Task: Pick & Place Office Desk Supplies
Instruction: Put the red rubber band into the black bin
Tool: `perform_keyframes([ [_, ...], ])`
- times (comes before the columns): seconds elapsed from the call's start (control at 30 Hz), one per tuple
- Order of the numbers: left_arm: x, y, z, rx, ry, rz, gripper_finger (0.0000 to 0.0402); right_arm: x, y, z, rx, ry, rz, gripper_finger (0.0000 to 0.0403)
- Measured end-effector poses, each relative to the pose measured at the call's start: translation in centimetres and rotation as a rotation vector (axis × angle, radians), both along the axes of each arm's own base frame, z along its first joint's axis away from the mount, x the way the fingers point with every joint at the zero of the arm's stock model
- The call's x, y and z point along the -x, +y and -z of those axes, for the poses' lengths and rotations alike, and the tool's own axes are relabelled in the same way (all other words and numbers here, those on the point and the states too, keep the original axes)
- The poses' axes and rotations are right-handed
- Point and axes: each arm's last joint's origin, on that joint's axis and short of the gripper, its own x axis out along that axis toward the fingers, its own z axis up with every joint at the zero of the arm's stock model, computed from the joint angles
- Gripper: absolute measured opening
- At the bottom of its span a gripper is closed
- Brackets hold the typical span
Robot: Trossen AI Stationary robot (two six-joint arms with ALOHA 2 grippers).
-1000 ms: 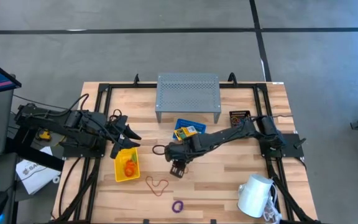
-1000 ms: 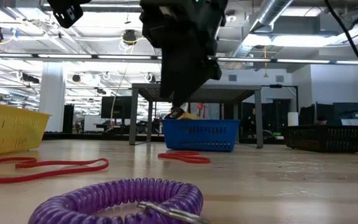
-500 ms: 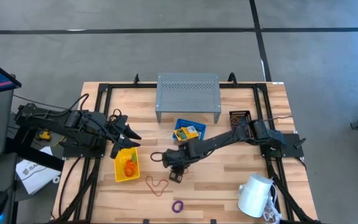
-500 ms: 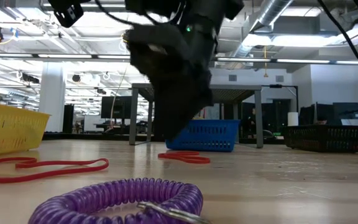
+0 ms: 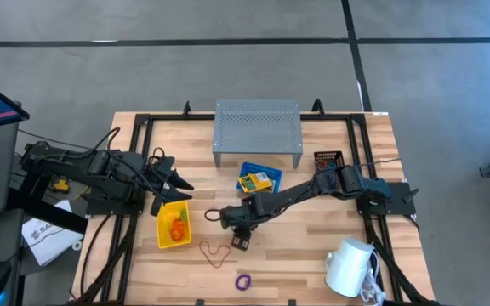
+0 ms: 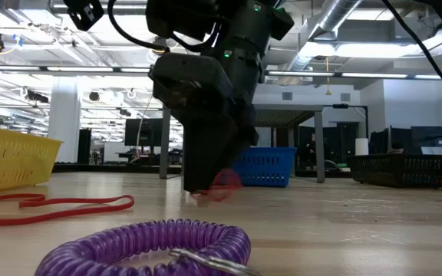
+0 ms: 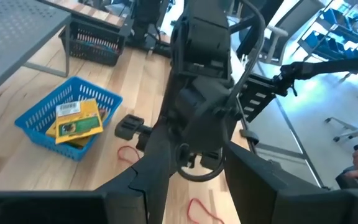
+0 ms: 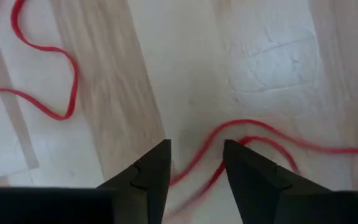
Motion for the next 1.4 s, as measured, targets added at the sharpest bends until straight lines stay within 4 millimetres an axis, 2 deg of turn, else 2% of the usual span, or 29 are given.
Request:
perform_keyframes([
  [0.13,0.0,0.0,0.0,0.0,0.0,0.0,0.0143,0.0,0.0,0.3,0.013,0.006,0.003,0.0159],
  [0.23,0.0,0.0,0.0,0.001,0.001,-0.001,0.0143,0.0,0.0,0.4,0.047,0.002,0.012,0.0151],
  [0.63,0.0,0.0,0.0,0.001,0.001,0.0,0.0143,0.1,-0.9,0.6,0.063,0.028,-0.004,0.0008],
  [0.93,0.0,0.0,0.0,0.001,0.002,0.0,0.0143,0.3,-1.1,0.2,0.06,0.036,0.009,0.0002],
  [1.13,0.0,0.0,0.0,0.007,0.004,0.016,0.0143,1.3,-1.4,-1.4,0.081,0.077,0.029,0.0001],
  [1.3,0.0,0.0,0.0,0.007,0.004,0.017,0.0143,2.0,-1.5,-4.1,0.078,0.059,0.032,0.0001],
  [1.4,0.0,0.0,0.0,0.007,0.004,0.017,0.0143,2.2,-1.5,-4.9,0.075,0.048,0.036,0.0],
])
